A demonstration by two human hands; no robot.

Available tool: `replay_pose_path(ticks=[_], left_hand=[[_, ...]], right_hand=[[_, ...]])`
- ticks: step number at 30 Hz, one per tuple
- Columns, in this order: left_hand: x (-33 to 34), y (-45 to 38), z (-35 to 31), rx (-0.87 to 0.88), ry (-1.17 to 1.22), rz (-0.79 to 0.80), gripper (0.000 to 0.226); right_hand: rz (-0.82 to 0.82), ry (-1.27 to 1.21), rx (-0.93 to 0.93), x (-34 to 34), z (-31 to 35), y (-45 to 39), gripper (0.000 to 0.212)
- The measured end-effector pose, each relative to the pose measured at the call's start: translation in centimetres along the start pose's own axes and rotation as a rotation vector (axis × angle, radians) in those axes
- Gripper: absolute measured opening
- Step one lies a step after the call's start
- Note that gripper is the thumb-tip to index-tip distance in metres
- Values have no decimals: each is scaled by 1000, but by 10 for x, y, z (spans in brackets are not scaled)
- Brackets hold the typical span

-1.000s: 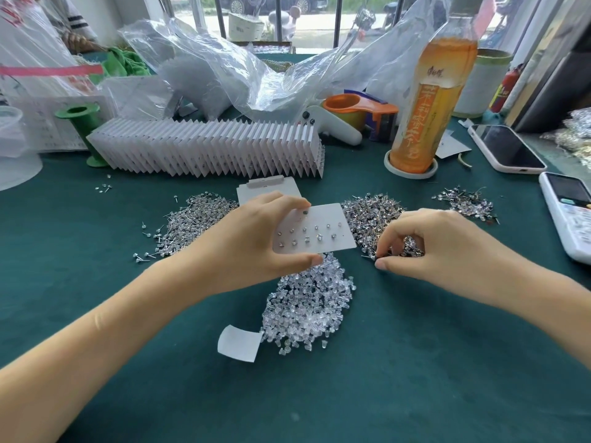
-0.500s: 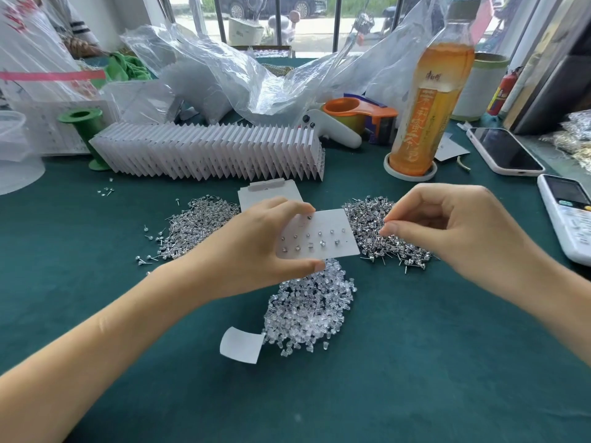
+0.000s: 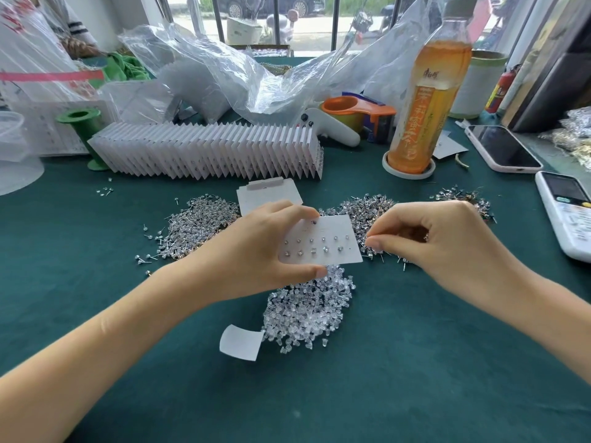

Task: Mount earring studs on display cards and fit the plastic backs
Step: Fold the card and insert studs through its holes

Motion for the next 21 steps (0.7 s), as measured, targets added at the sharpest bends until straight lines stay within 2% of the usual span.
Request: replay_pose_path(ticks=[5,21], left_hand=[[1,1,-2,13,19,-4,75],[7,-1,-4,12,23,8,84]], right_hand=[[29,-127,23,9,0,0,9],[48,-221,47,18,0,-1,11]])
Point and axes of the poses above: each hand's wrist, its own y-axis away from the middle knuckle, its own x-axis out of the palm, z = x × y, the point moved 8 cm from there along -y, towards the middle knuckle, and after that the axes turned 9 degrees about y, right-handed, at the moved point
